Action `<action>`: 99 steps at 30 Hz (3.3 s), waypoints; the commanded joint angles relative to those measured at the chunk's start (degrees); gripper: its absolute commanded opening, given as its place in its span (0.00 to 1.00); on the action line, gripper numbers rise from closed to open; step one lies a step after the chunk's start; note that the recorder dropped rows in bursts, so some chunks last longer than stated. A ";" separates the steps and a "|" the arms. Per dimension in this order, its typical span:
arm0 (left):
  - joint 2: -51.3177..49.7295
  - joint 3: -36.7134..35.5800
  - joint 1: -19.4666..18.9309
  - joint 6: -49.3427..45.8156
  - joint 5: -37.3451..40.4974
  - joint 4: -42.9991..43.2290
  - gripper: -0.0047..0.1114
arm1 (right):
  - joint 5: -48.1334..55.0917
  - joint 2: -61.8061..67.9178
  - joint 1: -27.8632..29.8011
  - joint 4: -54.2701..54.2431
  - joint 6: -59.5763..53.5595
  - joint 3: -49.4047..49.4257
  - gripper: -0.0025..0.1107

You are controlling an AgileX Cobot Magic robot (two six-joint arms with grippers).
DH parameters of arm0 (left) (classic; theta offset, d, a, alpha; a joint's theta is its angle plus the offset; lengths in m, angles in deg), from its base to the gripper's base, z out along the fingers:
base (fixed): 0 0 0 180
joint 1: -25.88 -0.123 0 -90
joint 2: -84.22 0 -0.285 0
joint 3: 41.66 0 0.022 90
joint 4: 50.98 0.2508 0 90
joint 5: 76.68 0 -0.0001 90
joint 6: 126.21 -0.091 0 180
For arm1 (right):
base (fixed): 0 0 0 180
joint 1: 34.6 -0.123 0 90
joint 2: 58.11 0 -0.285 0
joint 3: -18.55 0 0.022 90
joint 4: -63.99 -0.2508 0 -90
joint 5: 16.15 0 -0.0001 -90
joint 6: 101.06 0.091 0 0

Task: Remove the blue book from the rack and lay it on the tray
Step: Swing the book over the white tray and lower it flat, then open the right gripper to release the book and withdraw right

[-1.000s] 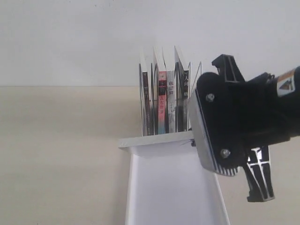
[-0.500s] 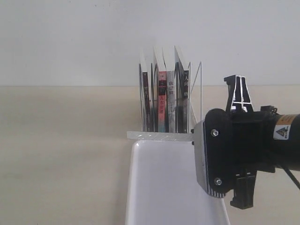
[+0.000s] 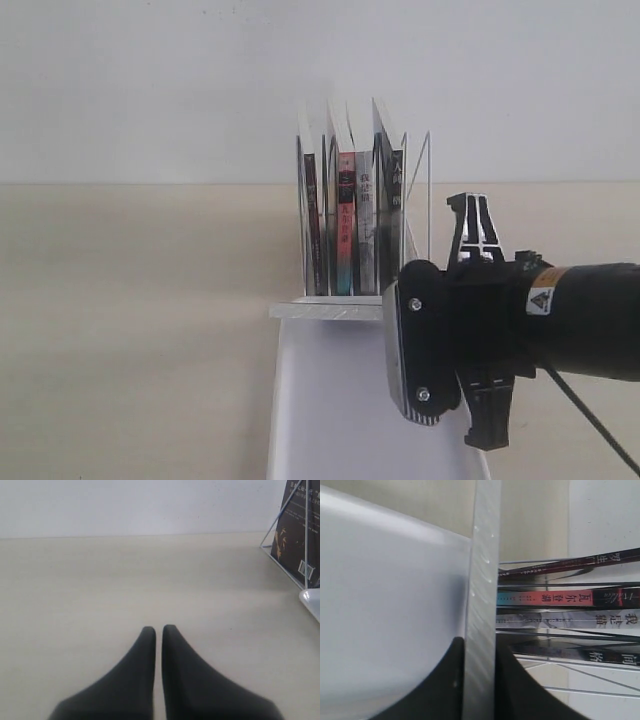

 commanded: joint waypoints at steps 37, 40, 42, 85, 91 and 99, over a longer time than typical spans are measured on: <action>0.25 -0.18 -0.19 -0.36 -0.81 0.05 0.08 | 31.64 -18.72 -1.11 -7.41 37.14 -3.68 0.53; 0.25 -0.18 -0.19 -0.36 -0.81 0.05 0.08 | 30.90 -18.87 -1.11 -7.54 37.92 -3.68 0.53; 0.25 -0.18 -0.19 -0.36 -0.81 0.05 0.08 | 29.66 -18.87 -1.11 -7.54 38.21 -3.68 0.47; 0.25 -0.18 -0.19 -0.36 -0.81 0.05 0.08 | 19.76 -27.13 -0.18 -7.43 40.55 -3.68 0.03; 0.25 -0.18 -0.19 -0.36 -0.81 0.05 0.08 | 24.08 -36.27 6.74 -7.70 42.36 -3.68 0.03; 0.25 -0.18 -0.19 -0.36 -0.81 0.05 0.08 | 21.15 -46.28 17.12 -7.81 44.63 1.44 0.03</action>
